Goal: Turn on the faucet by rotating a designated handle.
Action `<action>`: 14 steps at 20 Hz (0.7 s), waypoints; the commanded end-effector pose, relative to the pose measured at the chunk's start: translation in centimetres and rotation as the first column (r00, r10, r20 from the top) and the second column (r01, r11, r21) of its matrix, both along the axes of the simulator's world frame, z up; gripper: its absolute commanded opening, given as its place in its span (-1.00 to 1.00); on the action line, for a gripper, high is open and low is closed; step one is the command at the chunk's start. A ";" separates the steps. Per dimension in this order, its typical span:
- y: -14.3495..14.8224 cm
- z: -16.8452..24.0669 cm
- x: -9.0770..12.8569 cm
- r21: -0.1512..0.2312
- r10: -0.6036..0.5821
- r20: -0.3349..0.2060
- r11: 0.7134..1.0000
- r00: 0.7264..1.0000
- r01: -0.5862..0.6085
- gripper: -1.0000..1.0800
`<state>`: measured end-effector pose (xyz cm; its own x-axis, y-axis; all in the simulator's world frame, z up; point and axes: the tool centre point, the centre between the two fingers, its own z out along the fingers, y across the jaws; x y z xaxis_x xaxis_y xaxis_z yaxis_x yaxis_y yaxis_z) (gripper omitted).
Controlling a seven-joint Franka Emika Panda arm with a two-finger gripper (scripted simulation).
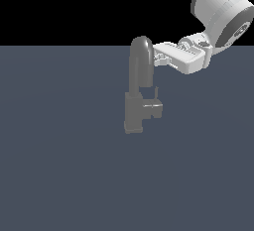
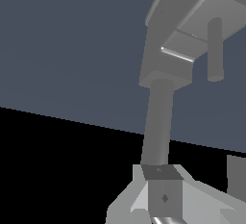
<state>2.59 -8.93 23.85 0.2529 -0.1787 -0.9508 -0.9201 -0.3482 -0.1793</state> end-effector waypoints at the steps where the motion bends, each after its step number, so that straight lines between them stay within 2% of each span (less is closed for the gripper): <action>1: -0.3 -2.0 0.4 0.046 -0.046 -0.053 0.998 0.998 0.049 -1.00; 8: -0.5 -6.8 0.8 0.135 -0.142 -0.180 0.977 0.973 0.167 -1.00; 14: -0.3 -9.2 0.8 0.172 -0.182 -0.244 0.958 0.953 0.227 -1.00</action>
<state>3.34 -9.33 15.09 0.0190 -0.0189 -0.9996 -0.9903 -0.1379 -0.0162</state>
